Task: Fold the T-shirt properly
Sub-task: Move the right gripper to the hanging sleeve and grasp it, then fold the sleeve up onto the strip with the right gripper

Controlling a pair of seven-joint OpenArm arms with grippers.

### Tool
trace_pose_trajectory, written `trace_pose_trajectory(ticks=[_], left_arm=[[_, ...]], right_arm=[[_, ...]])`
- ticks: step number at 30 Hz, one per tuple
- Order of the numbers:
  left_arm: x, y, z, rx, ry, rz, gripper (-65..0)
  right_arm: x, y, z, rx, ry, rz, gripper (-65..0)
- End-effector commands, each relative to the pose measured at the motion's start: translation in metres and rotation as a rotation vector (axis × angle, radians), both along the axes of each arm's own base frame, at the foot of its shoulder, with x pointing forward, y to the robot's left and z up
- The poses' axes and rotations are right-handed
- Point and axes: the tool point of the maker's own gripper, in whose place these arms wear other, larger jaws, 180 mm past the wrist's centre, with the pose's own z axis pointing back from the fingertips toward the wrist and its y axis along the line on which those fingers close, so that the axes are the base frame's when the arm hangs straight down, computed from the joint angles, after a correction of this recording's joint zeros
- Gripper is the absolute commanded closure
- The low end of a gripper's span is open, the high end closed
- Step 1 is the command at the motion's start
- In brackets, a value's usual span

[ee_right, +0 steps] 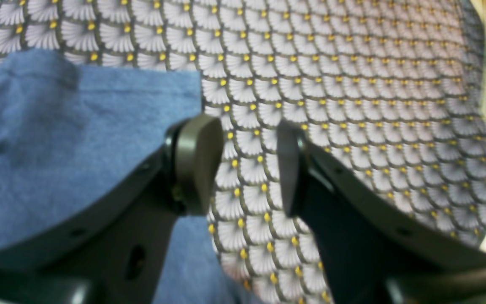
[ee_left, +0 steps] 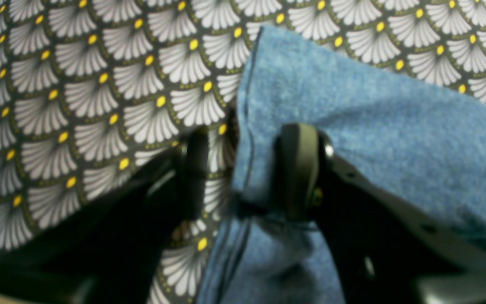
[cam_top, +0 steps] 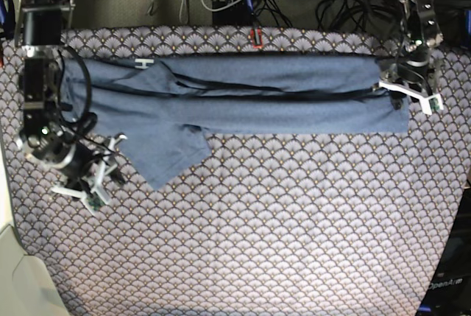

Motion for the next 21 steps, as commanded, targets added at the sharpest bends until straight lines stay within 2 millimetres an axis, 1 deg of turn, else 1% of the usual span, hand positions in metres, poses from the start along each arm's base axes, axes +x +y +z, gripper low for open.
trace_pose_trajectory(ticks=[1, 5, 8, 11, 13, 18, 21], left_arm=[[0.001, 0.000, 0.002, 0.007, 0.002, -0.007, -28.0], [0.000, -0.004, 0.001, -0.006, 0.003, -0.005, -28.0], [0.003, -0.020, -0.004, -0.015, 0.014, -0.047, -28.0], [0.004, -0.025, -0.006, -0.015, 0.019, -0.060, -28.0], [0.006, -0.028, -0.006, -0.025, 0.013, -0.055, -28.0], [0.006, -0.029, -0.006, -0.031, 0.010, -0.046, -28.0], [0.006, -0.028, -0.006, -0.030, 0.009, -0.045, -28.0]], right_arm=[[0.012, 0.005, 0.013, 0.018, -0.036, 0.012, -26.7], [0.023, 0.021, -0.008, 0.079, 0.025, 0.006, -26.7], [0.029, 0.026, -0.020, 0.111, 0.064, -0.007, -26.7], [0.037, 0.031, -0.025, 0.126, 0.090, -0.005, -26.7], [0.042, 0.031, -0.029, 0.138, 0.106, -0.015, -26.7], [0.052, 0.029, -0.036, 0.189, 0.115, -0.034, -26.7], [0.052, 0.028, -0.045, 0.210, 0.131, -0.044, -26.7]])
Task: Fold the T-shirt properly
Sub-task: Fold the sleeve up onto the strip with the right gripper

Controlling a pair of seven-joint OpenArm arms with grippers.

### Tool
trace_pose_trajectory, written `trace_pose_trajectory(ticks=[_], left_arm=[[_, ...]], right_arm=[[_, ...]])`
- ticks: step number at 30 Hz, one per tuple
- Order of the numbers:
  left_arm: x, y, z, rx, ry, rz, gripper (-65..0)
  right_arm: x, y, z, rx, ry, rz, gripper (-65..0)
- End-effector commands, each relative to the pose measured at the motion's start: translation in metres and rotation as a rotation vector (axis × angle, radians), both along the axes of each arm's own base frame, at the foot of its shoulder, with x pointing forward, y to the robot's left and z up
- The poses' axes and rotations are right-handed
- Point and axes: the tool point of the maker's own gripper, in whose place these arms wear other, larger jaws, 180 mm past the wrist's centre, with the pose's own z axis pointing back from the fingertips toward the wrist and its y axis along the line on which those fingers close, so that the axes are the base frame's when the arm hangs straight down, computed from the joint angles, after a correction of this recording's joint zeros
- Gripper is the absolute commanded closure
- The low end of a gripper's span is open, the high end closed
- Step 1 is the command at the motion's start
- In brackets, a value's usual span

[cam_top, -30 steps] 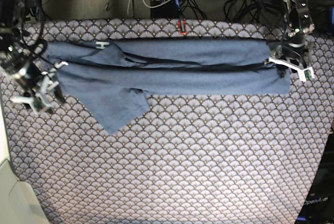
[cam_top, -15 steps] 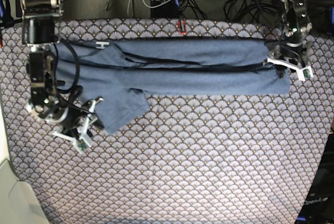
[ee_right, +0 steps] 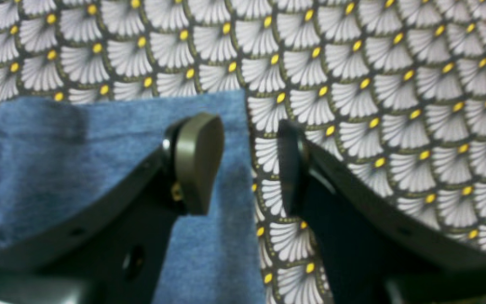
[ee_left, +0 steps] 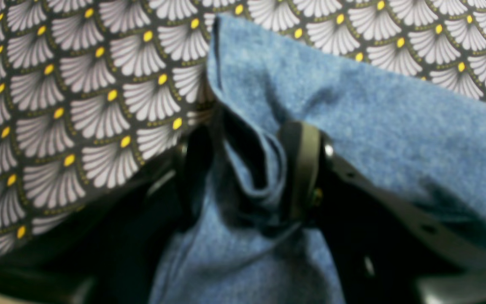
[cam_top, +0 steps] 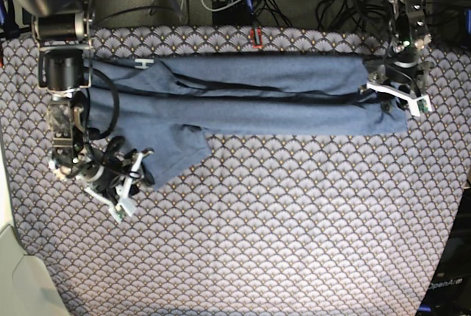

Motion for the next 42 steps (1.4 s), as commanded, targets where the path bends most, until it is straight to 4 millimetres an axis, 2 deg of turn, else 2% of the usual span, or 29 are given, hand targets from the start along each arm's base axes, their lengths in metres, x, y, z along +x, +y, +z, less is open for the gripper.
trace_pose_trajectory(ticks=[1, 6, 9, 20, 28, 30, 31, 34, 37, 40, 42], left_arm=[[0.000, -0.002, 0.000, -0.005, 0.015, -0.014, -28.0], [-0.008, 0.000, -0.013, -0.013, 0.052, -0.002, -27.9], [-0.005, 0.001, -0.015, -0.017, 0.052, 0.002, -27.8], [-0.003, 0.001, -0.015, -0.018, 0.052, 0.004, -27.8], [-0.004, 0.001, -0.016, -0.018, 0.054, 0.004, -27.7], [-0.005, 0.001, -0.016, -0.018, 0.055, 0.004, -27.6], [-0.005, 0.001, -0.016, -0.018, 0.057, 0.004, -27.6], [-0.005, 0.001, -0.016, -0.018, 0.057, 0.004, -27.6], [-0.005, 0.001, -0.016, -0.018, 0.057, 0.004, -27.6], [-0.006, 0.002, -0.017, -0.017, 0.058, 0.002, -27.6], [-0.006, 0.002, -0.017, -0.017, 0.058, 0.002, -27.6]], right_arm=[[0.017, -0.003, 0.022, 0.019, -0.064, -0.010, -26.7], [0.018, -0.005, 0.010, 0.051, -0.037, -0.029, -26.7], [0.018, -0.004, 0.009, 0.056, -0.037, -0.030, -26.7], [0.010, 0.020, -0.004, 0.041, -0.004, 0.038, -26.4], [0.008, 0.020, -0.005, 0.032, 0.000, 0.044, -26.1], [0.008, 0.020, -0.004, 0.031, -0.002, 0.045, -23.0], [0.008, 0.018, -0.005, 0.027, 0.002, 0.044, -19.4], [0.008, 0.016, -0.005, 0.025, 0.002, 0.039, 0.0], [-0.004, 0.008, -0.015, 0.014, 0.028, 0.031, 0.0], [-0.015, 0.013, -0.005, -0.001, -0.025, 0.062, 0.0], [-0.024, 0.014, 0.013, -0.017, -0.097, 0.084, 0.0]])
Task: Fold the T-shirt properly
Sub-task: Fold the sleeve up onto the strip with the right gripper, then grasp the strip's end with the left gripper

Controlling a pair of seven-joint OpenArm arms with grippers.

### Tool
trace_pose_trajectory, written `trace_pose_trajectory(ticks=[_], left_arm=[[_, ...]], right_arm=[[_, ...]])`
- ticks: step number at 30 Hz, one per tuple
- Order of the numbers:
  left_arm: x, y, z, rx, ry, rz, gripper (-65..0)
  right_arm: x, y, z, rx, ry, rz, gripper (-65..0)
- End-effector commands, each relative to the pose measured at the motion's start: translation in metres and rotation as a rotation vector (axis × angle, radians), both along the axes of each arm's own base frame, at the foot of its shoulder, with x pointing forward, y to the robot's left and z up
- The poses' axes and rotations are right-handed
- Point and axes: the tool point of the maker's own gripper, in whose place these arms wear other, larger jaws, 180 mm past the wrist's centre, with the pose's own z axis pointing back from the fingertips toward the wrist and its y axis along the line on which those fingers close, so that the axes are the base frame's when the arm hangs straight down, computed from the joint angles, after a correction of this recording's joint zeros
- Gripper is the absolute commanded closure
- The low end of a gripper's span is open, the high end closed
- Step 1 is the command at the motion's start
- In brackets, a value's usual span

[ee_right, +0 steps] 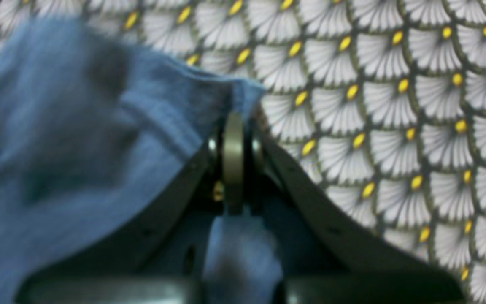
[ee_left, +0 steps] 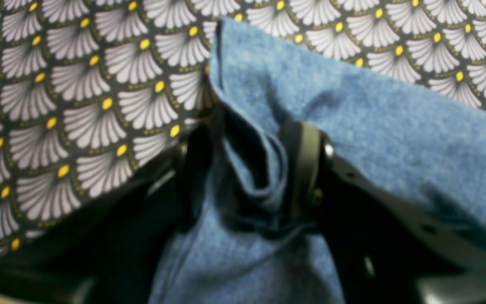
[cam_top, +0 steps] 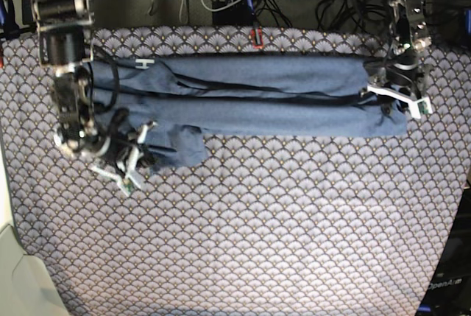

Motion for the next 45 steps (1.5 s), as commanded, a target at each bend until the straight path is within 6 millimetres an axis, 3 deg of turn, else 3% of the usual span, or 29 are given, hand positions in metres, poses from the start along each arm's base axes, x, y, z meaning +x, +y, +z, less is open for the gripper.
trace_pose_trajectory(ticks=[1, 4, 8, 13, 22, 28, 37, 41, 45], left_arm=[[-0.009, -0.002, -0.010, -0.014, 0.064, -0.009, -27.6], [-0.009, -0.001, -0.010, -0.011, 0.064, -0.010, -27.6], [-0.009, -0.001, -0.010, -0.010, 0.065, -0.012, -27.6], [-0.010, -0.001, -0.011, -0.010, 0.067, -0.012, -27.6], [-0.011, 0.000, -0.011, -0.008, 0.068, -0.013, -27.8], [-0.011, 0.000, -0.011, -0.011, 0.068, -0.012, -27.9], [-0.018, -0.004, -0.014, -0.016, 0.081, -0.023, -28.1], [-0.023, -0.003, -0.016, -0.013, 0.092, -0.024, -28.1], [-0.028, -0.003, -0.019, -0.013, 0.103, -0.025, -28.2]], right_arm=[[0.014, 0.002, 0.036, 0.028, -0.118, 0.010, 0.0], [-0.006, 0.007, 0.062, -0.018, -0.181, 0.038, 0.0], [-0.031, -0.004, 0.093, -0.085, -0.245, 0.014, 0.0], [-0.070, -0.008, 0.116, -0.122, -0.300, 0.008, 0.0], [-0.129, -0.038, 0.079, -0.156, -0.156, -0.060, 0.0], [-0.151, -0.049, 0.067, -0.141, -0.094, -0.095, 0.0], [-0.164, -0.049, 0.043, -0.111, -0.016, -0.127, 0.0], [-0.161, -0.053, 0.028, -0.097, 0.019, -0.152, 0.0], [-0.164, -0.058, 0.016, -0.091, 0.056, -0.167, -5.8]])
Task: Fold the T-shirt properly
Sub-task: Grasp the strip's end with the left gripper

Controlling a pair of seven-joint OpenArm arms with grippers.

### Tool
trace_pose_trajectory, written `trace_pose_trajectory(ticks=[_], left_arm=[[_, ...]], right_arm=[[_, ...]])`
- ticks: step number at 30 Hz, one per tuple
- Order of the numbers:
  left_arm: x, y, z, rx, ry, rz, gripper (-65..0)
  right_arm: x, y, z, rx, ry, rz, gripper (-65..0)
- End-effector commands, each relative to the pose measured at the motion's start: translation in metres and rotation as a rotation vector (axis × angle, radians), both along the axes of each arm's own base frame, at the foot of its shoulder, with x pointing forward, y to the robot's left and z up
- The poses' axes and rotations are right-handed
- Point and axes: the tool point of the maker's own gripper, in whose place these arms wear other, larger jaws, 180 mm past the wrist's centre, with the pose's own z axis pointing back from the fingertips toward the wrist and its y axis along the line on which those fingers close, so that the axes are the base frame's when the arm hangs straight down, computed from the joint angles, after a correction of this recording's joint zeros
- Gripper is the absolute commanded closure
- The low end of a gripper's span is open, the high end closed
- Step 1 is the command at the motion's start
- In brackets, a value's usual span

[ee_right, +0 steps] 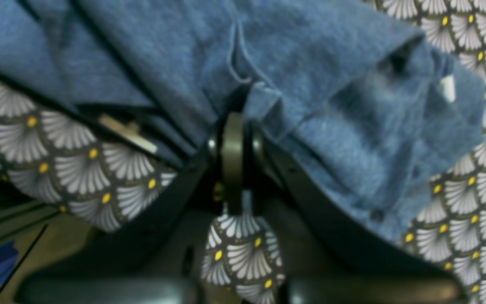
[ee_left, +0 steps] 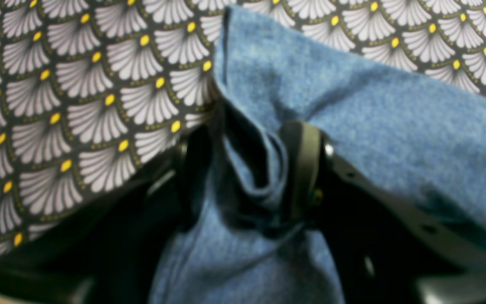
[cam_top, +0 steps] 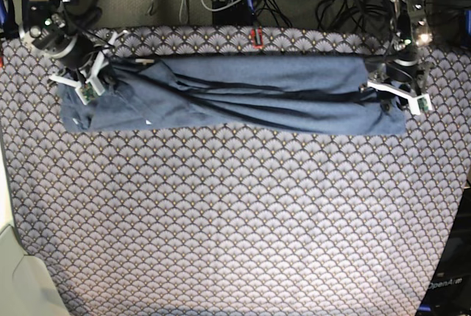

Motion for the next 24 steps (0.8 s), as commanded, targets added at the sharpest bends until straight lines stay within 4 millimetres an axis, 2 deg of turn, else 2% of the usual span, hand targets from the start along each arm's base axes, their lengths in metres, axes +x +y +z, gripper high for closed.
trace_pose_trajectory(ticks=[1, 7, 12, 14, 20, 24], left_arm=[[-0.020, -0.004, -0.017, -0.019, 0.097, -0.010, -28.2], [-0.020, -0.006, -0.010, -0.012, 0.080, -0.020, -28.2], [-0.018, -0.009, 0.002, -0.002, 0.051, -0.035, -26.5], [-0.018, -0.009, 0.002, -0.002, 0.051, -0.035, -22.4], [-0.020, -0.006, -0.001, -0.002, 0.059, -0.026, 0.0], [-0.019, -0.006, 0.003, 0.001, 0.050, -0.026, -0.3]], right_arm=[[0.005, -0.004, 0.005, -0.005, -0.021, -0.003, -8.2], [0.003, -0.005, -0.001, 0.003, -0.005, -0.012, -17.5], [0.006, -0.005, 0.001, 0.003, -0.013, -0.012, -17.9], [0.008, -0.005, 0.002, 0.004, -0.018, -0.012, -17.8], [0.008, -0.005, 0.002, 0.004, -0.019, -0.012, -17.8], [0.008, -0.005, 0.002, 0.004, -0.019, -0.012, -17.8]])
